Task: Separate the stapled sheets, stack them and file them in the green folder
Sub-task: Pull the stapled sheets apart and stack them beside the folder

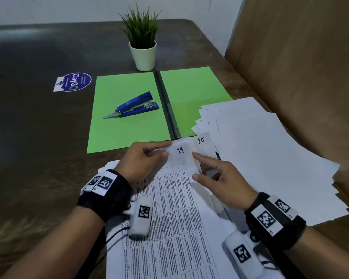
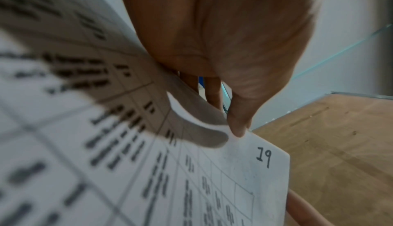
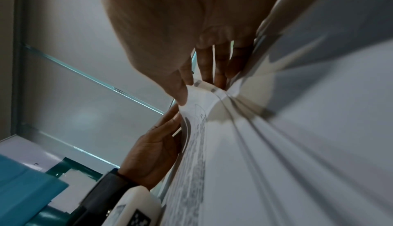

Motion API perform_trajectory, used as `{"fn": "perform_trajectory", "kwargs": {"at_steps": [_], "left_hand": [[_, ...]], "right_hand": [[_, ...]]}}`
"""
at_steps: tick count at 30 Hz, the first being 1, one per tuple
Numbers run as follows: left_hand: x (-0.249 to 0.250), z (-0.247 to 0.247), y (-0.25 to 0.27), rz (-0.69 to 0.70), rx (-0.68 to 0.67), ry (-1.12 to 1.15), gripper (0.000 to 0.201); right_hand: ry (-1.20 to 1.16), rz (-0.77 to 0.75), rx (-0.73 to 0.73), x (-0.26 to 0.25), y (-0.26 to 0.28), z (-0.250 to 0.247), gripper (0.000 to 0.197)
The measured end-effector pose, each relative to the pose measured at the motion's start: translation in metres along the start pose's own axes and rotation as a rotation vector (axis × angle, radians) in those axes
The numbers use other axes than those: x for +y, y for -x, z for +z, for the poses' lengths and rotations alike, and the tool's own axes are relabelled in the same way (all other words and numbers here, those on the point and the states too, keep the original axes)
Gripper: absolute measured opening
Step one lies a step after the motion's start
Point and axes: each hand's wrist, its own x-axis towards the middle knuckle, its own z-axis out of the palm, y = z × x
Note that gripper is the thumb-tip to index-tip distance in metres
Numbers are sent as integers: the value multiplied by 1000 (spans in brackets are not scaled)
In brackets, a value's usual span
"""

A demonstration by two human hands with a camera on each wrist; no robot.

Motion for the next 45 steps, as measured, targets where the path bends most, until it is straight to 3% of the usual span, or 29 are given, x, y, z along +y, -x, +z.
{"fn": "perform_trajectory", "kwargs": {"at_steps": [7, 10, 14, 17, 23, 27, 29, 31, 34, 36, 40, 45], "left_hand": [[-8, -14, 11, -70, 15, 162, 25], [-11, -19, 8, -80, 9, 192, 14], [-10, -19, 4, 6, -13, 70, 10], [-7, -15, 3, 23, -40, 48, 3], [-2, -6, -1, -23, -62, -11, 13], [-2, -6, 0, -77, -86, 13, 46], [-1, -5, 3, -92, -69, 33, 65], [-1, -6, 2, -108, -83, 76, 69], [-1, -6, -1, -125, -73, 64, 32], [-1, -8, -2, -93, -56, 42, 4], [-4, -8, -2, -54, -85, 70, 35], [-4, -6, -2, -33, -82, 86, 42]], "right_hand": [[-23, -78, -27, -8, -7, 18, 56], [-34, -71, -21, -6, -9, 17, 49], [-47, -37, -22, -8, -10, 14, 29], [-75, -37, 25, -7, -9, 15, 27], [-146, -3, 84, -1, -13, 14, 23], [-213, 23, 89, -3, -13, 14, 6], [-272, 73, 87, -3, -13, 11, 25], [-341, 114, 106, -4, -15, 10, 35], [-400, 106, 135, -3, -14, 11, 19], [-399, 100, 141, -4, -14, 12, 21], [-383, 97, 149, 0, -14, 12, 32], [-361, 56, 134, -2, -14, 12, 37]]}}
